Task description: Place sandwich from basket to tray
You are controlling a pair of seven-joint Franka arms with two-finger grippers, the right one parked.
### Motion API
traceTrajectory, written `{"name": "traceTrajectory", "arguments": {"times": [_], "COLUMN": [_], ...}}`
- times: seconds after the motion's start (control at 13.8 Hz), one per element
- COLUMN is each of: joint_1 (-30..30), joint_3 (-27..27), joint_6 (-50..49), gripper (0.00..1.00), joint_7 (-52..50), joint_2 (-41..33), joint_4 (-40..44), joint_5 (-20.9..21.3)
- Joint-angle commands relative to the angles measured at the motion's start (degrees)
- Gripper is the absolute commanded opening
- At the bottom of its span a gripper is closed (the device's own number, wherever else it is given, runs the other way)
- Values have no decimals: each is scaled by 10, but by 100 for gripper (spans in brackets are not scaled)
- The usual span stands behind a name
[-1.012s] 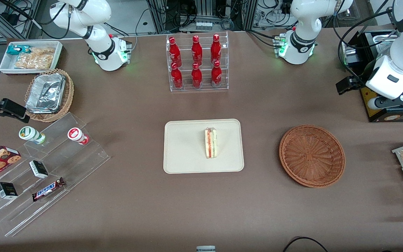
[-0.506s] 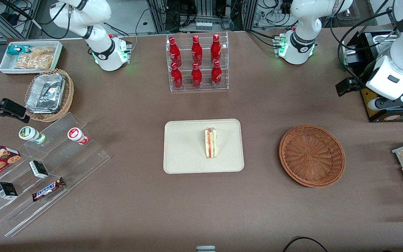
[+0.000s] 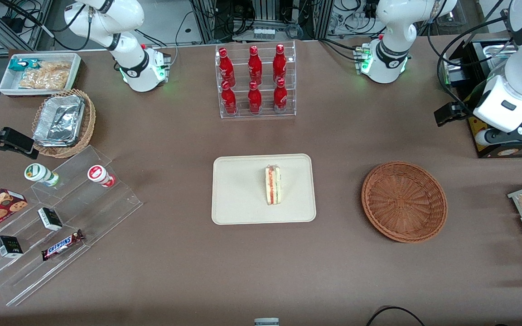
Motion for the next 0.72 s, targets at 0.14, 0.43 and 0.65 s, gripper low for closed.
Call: {"name": "traceTrajectory", "arguments": {"times": [0.14, 0.43, 0.65], "joint_1": [11, 11, 11], "joint_3": [-11, -11, -11], "joint_6": [9, 8, 6], "gripper": [100, 100, 100], "joint_7": [-3, 1, -4], "joint_2": [14, 13, 14], "joint_4": [15, 14, 14], "joint_5": [-27, -22, -26]}}
